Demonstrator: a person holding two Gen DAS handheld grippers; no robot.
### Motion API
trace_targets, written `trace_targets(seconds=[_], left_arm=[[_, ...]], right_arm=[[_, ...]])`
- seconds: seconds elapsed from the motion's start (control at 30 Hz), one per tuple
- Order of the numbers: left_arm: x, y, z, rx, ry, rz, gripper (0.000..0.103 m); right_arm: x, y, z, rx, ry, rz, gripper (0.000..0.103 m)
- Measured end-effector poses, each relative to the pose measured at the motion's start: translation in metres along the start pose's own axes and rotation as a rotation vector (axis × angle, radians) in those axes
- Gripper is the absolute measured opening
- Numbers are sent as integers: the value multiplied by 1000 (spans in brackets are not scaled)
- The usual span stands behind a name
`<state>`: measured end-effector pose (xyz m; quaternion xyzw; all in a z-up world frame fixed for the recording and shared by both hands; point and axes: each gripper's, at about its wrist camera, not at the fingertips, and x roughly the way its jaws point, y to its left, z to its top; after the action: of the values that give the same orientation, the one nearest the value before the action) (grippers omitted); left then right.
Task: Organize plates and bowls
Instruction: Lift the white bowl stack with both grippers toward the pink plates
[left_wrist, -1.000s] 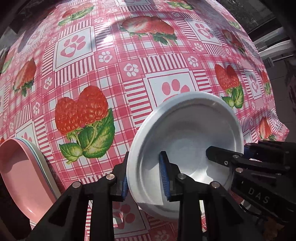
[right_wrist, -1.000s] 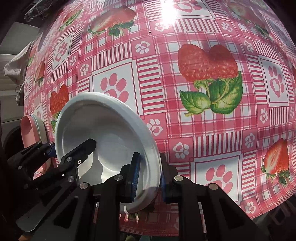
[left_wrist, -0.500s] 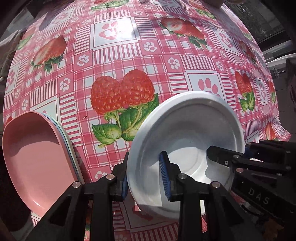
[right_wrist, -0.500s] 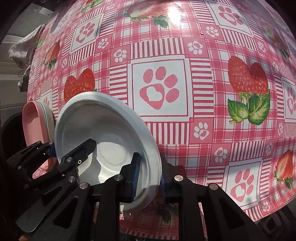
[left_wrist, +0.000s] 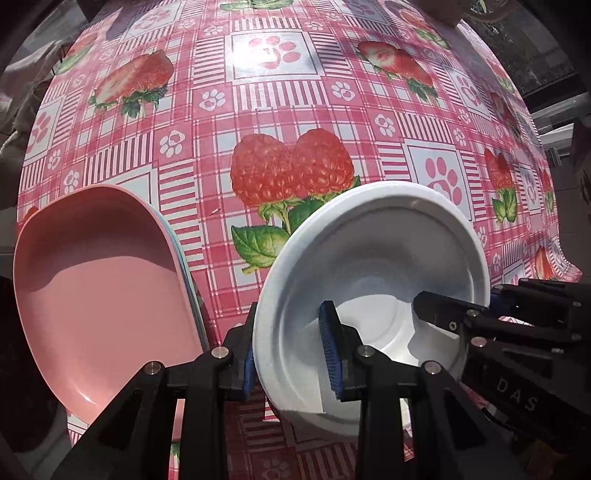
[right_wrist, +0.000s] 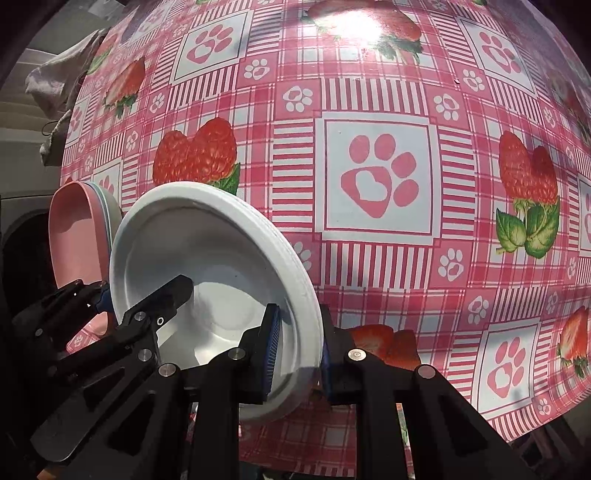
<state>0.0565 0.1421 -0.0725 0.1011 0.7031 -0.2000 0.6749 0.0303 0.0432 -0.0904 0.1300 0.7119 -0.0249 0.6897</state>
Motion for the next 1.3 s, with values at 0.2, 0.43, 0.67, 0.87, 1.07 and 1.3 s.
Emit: trace_targets(seconds=[0.2, 0.43, 0.67, 0.87, 1.07, 1.3], left_arm=[[0, -5, 4, 17, -6, 7, 34], [-5, -3, 1, 25, -7, 12, 34], [-2, -2, 1, 22, -6, 14, 34], [-3, -1, 1, 23, -6, 14, 34], [-3, 2, -1, 29, -4, 17, 34], [-2, -7, 8, 16, 29, -25, 34]], right_arm=[[-1, -3, -1, 1, -2, -5, 21], [0, -13, 1, 1, -2, -11, 21], [0, -13, 0, -6, 4, -6, 21], [0, -15, 3, -4, 9, 6, 21], [1, -15, 3, -7, 9, 9, 21], [0, -20, 4, 10, 19, 21, 21]])
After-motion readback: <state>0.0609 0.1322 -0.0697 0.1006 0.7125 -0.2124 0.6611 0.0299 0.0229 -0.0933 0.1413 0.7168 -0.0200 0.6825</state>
